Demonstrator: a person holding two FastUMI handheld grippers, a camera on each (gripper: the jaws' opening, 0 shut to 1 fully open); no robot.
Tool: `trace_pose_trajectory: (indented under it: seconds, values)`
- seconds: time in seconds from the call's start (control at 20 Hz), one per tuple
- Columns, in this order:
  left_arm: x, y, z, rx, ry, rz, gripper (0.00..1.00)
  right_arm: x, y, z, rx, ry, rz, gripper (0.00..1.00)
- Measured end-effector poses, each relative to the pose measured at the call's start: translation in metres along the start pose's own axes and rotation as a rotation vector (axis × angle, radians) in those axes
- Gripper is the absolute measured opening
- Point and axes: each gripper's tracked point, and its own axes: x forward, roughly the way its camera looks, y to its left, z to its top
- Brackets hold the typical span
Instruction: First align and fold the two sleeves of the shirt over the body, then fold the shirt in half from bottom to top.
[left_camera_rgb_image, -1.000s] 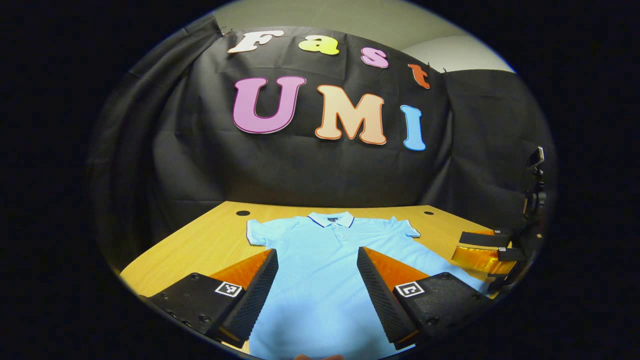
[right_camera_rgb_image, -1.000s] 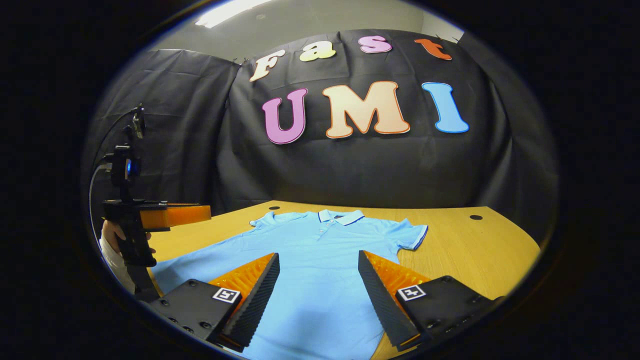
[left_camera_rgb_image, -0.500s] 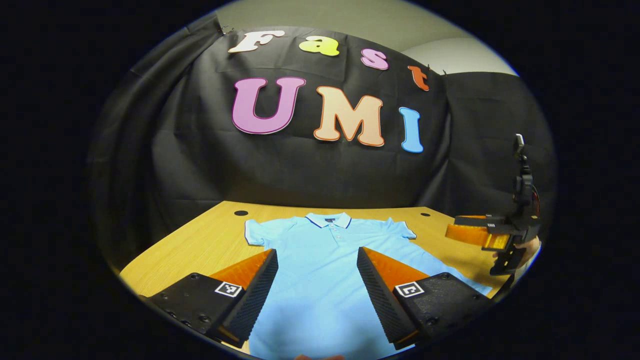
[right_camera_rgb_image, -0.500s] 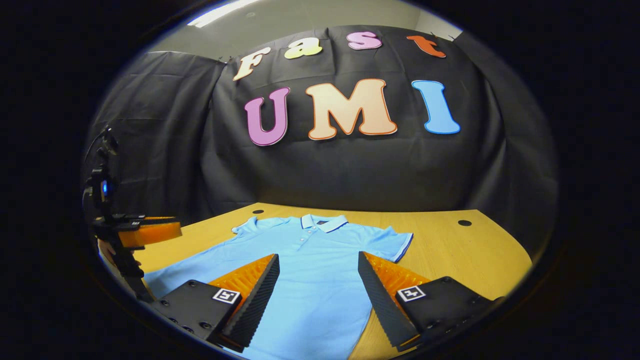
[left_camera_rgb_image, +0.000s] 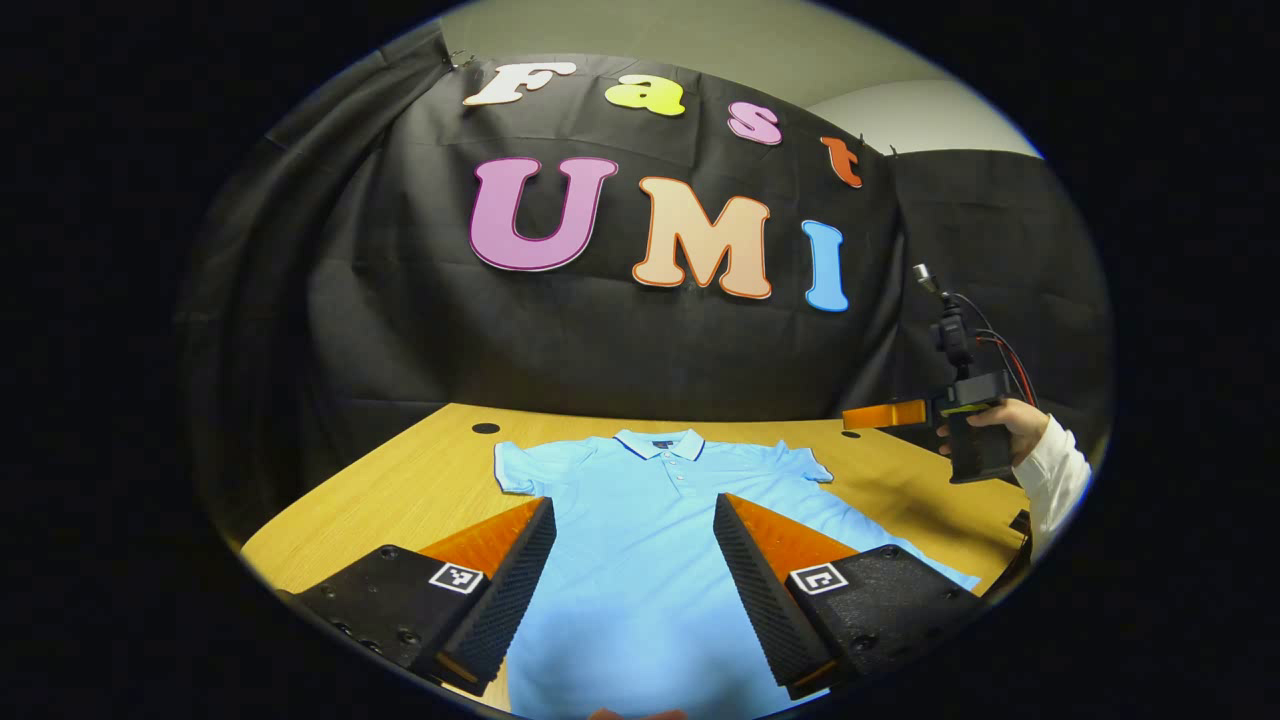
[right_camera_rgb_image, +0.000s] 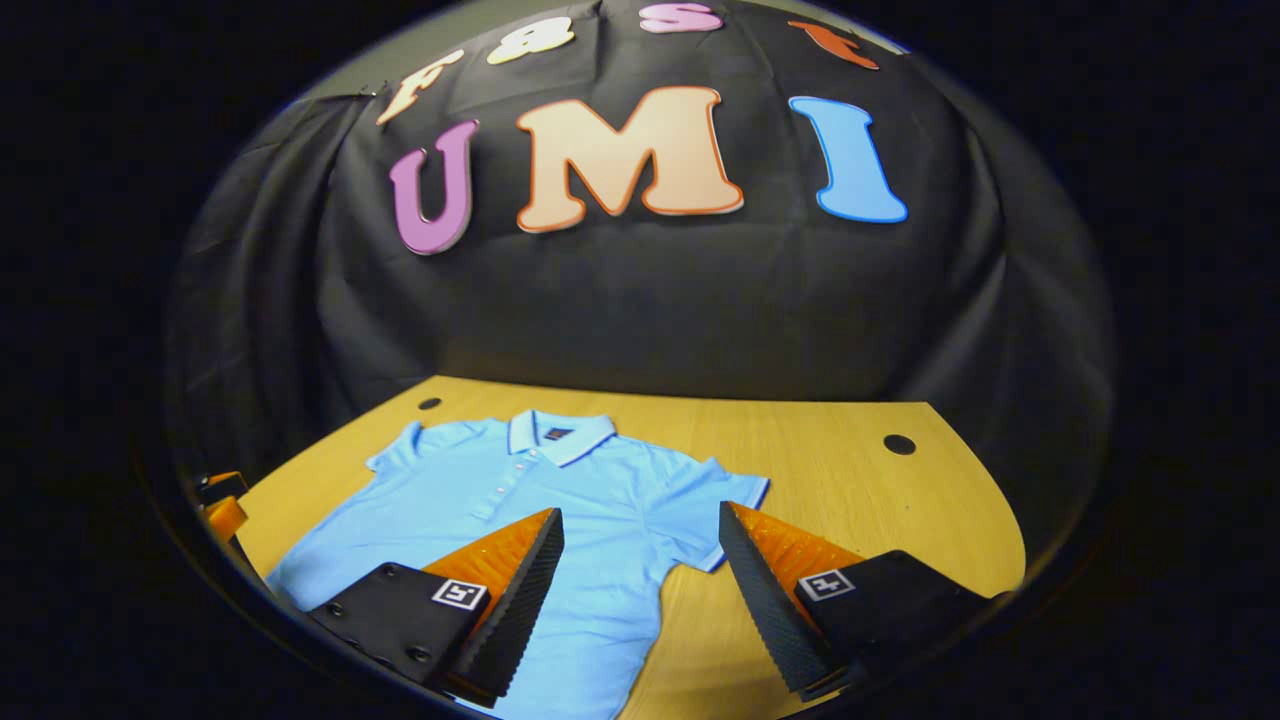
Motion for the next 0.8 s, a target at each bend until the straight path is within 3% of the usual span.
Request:
trace_pose_trajectory:
  seconds: [0.3,0.5,0.65,0.8]
  values:
    - [0.004,0.007,-0.003,-0.001,0.007,0.006,0.95,0.074,-0.021,-0.041,0.035,0.164,-0.059,0.97]
    - [0.008,0.011,-0.013,-0.019,0.037,0.01,0.95,0.109,-0.039,-0.043,0.122,0.182,-0.109,0.98]
    - [0.009,0.013,-0.016,-0.025,0.045,0.012,0.95,0.123,-0.047,-0.049,0.135,0.191,-0.14,0.94]
    - [0.01,0.012,-0.017,-0.031,0.049,0.007,0.95,0.128,-0.054,-0.061,0.114,0.22,-0.167,0.97]
